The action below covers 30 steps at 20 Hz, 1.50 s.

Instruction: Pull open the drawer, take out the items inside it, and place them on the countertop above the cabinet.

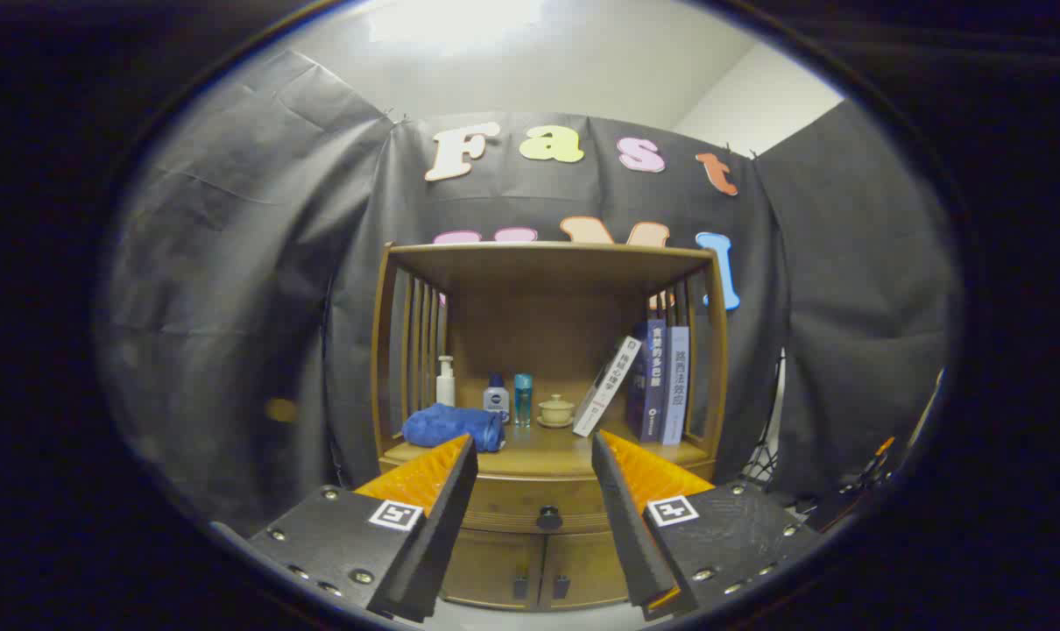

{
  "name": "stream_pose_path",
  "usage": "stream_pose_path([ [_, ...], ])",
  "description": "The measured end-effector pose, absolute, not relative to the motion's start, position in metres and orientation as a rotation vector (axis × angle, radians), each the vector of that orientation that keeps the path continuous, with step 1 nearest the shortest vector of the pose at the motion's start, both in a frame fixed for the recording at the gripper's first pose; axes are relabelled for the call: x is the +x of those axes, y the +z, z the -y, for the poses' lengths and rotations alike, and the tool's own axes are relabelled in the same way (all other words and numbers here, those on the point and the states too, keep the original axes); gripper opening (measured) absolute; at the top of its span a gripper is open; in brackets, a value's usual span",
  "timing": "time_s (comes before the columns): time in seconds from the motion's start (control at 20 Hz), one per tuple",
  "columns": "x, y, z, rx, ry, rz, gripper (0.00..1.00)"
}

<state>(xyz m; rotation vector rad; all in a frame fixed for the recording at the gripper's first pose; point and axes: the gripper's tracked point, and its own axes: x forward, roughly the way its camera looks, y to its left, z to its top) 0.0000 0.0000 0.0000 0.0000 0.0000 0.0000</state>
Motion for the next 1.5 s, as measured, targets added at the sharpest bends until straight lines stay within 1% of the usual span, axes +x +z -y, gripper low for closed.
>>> stream_pose_path([
  [0.3, -0.006, 0.009, 0.010, -0.010, -0.028, 0.007, 0.78],
  [0.75, 0.009, -0.017, 0.018, 0.036, -0.045, -0.029, 0.78],
  [1.1, 0.055, -0.072, 0.021, 0.080, -0.027, -0.073, 0.78],
  [1.2, 0.072, -0.089, 0.015, 0.092, 0.000, -0.088, 0.78],
  [1.5, 0.124, -0.170, 0.002, 0.143, 0.074, -0.232, 0.79],
])
